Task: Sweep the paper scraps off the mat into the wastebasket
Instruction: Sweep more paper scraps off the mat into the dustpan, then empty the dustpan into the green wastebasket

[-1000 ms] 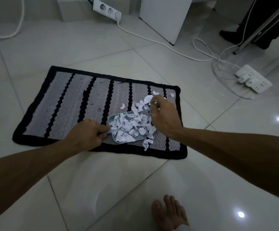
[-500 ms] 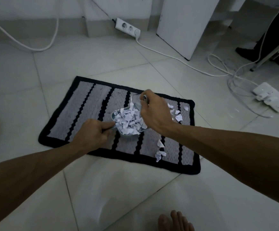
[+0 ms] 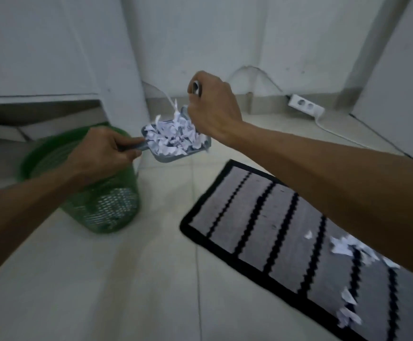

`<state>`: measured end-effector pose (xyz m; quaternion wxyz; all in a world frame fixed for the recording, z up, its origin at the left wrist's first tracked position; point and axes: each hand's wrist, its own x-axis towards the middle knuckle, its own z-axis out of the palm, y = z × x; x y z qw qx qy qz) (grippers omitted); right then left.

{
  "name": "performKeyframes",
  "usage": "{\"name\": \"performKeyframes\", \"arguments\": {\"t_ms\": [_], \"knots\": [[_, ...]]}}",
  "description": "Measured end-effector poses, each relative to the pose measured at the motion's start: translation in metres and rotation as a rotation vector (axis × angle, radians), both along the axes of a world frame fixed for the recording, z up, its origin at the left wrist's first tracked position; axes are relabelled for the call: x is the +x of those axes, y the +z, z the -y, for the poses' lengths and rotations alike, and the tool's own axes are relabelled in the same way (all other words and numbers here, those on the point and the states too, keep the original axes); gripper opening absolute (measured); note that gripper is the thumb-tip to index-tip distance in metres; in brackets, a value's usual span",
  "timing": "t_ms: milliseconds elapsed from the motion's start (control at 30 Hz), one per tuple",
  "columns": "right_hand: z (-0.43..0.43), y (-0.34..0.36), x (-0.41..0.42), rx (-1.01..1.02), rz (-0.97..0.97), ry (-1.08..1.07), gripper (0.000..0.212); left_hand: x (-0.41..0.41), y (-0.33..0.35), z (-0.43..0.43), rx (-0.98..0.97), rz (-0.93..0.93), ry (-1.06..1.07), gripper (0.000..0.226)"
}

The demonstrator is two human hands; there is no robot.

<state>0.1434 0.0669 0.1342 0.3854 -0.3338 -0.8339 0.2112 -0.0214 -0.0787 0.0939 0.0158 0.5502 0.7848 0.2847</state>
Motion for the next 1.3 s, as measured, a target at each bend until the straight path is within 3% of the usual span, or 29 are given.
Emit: {"name": "performKeyframes", "arguments": {"t_ms": [133, 233, 333, 500, 600, 733, 867, 1033, 1300], "knots": [[0.04, 0.024, -0.075, 0.011, -0.103, 0.157, 0.014, -0.068, 0.027, 0.063, 0.069, -0.053, 0.184, 0.033], [0.07, 0.026, -0.12, -0.025, -0.148, 0.246, 0.015, -0.106, 0.035, 0.105, 0.015, -0.122, 0.288, 0.034], [0.089, 0.006, -0.151, -0.083, -0.126, 0.289, 0.011, -0.116, 0.032, 0.125, -0.045, -0.328, 0.277, 0.027], [0.09, -0.031, -0.16, -0.055, -0.018, 0.281, 0.013, -0.101, 0.018, 0.108, -0.331, -0.691, 0.246, 0.03], [0.08, -0.035, -0.155, -0.103, -0.055, 0.205, 0.013, -0.085, 0.015, 0.085, -0.541, -0.808, 0.239, 0.035], [0.069, -0.033, -0.148, -0.154, -0.112, 0.147, 0.01, -0.075, 0.015, 0.064, -0.597, -0.891, 0.255, 0.034], [0.066, -0.029, -0.146, -0.216, -0.138, 0.167, 0.008, -0.066, 0.023, 0.056, -0.521, -0.851, 0.311, 0.036], [0.056, -0.021, -0.136, -0.261, -0.243, 0.132, 0.009, -0.072, 0.034, 0.05, -0.282, -0.78, 0.321, 0.03], [-0.019, -0.023, -0.007, -0.202, -0.309, -0.041, 0.012, -0.024, 0.025, -0.021, 0.151, -0.652, 0.031, 0.02]]}}
